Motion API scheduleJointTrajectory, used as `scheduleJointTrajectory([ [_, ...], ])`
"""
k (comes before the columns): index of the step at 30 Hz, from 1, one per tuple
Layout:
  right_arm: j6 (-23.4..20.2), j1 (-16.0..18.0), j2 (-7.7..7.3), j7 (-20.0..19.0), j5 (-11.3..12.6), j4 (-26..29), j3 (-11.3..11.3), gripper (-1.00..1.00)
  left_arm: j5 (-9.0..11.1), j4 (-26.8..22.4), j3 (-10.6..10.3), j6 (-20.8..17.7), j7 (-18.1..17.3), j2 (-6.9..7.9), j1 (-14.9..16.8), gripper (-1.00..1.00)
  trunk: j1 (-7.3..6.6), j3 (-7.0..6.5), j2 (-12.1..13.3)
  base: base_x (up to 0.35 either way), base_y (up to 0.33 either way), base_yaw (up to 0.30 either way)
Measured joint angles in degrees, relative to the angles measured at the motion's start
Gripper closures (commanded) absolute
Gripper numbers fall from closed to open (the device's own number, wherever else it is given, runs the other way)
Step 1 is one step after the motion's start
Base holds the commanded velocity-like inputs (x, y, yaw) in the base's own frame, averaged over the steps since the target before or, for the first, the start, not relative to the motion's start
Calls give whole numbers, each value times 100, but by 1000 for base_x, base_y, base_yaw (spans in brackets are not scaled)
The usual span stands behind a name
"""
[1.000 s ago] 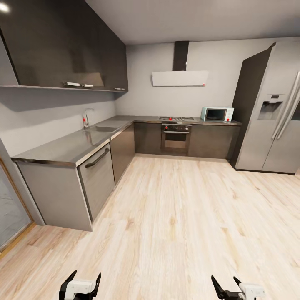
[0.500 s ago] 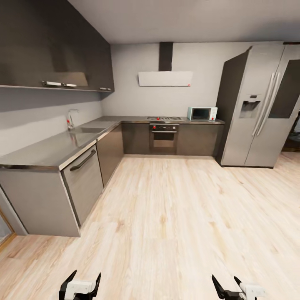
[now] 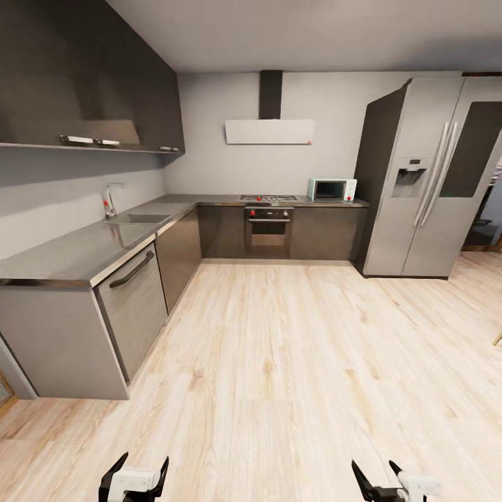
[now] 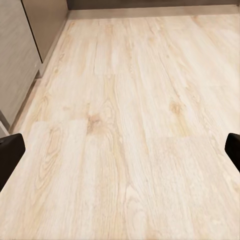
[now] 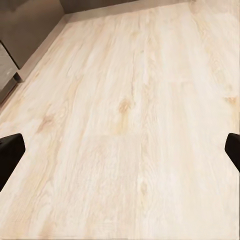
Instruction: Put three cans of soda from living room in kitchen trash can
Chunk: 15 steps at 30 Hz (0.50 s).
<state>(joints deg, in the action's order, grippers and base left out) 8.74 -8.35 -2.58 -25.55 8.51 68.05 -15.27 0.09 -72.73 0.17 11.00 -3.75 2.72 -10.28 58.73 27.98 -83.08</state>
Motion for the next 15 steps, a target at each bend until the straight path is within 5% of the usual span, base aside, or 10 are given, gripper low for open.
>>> scheduleJointTrajectory([
  [4, 75, -17, -94, -27, -300, -40, -77, -100, 0, 3, 1, -1, 0, 0, 0, -100, 0, 0, 0, 0, 0, -1],
  [9, 132, -29, -695, -98, -490, -91, -327, -100, -5, 3, 1, -1, 0, 0, 0, -100, 0, 0, 0, 0, 0, 0],
  [15, 147, -30, -866, -272, -520, -127, -395, -100, -8, 90, 1, -1, 0, 0, 0, -100, 0, 0, 0, 0, 0, 0],
])
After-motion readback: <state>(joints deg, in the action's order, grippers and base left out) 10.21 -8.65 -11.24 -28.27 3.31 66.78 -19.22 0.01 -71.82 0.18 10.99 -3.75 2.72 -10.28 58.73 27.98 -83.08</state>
